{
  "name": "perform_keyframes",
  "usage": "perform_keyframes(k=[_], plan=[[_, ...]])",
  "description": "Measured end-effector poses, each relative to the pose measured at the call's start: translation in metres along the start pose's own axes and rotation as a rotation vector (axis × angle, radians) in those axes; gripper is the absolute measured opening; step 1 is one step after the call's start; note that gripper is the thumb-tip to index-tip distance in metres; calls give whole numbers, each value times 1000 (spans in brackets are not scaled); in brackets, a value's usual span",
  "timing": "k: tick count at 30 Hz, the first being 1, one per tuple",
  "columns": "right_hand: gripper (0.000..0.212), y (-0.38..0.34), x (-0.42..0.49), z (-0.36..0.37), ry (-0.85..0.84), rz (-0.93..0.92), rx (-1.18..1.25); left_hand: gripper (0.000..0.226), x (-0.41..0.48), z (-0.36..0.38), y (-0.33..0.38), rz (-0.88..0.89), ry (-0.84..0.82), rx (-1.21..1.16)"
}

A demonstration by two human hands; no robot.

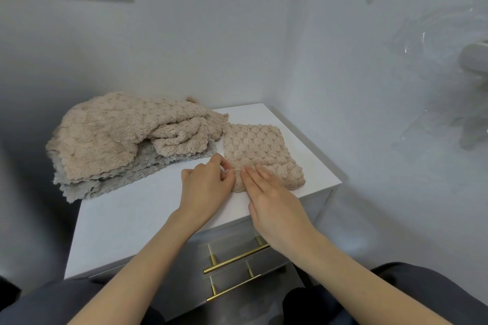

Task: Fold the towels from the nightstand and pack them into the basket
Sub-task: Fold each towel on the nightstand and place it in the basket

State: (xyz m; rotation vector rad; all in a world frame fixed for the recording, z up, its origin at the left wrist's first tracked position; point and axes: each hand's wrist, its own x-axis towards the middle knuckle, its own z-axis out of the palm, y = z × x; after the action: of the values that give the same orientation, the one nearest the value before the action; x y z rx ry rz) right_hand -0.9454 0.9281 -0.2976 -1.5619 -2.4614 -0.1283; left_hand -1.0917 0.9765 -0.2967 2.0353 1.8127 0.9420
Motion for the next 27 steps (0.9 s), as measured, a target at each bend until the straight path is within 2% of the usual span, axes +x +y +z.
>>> perform_keyframes(k=[6,12,16,19,21,25,27], plan=[[55,23,-10,-7,-55,111,-61,5,0,-2,1,36,12,33],[51,44,-17,-16,-63,214,-84,12,-3,-4,3,121,32,130],[54,49,-13,-20,-79,200,-89,10,-7,-11,7,359,133,187],[58,53,-12,-23,-92,201,-89,14,-9,-14,7,560,96,228],[54,56,-12,-25,-59,199,-91,15,-11,-17,4,559,56,225],[48,62,-10,-25,17,211,-7,40,-10,-19,-4,476,-34,273],[49,65,-9,-27,14,251,82,38,-10,-17,-5,436,-38,216]])
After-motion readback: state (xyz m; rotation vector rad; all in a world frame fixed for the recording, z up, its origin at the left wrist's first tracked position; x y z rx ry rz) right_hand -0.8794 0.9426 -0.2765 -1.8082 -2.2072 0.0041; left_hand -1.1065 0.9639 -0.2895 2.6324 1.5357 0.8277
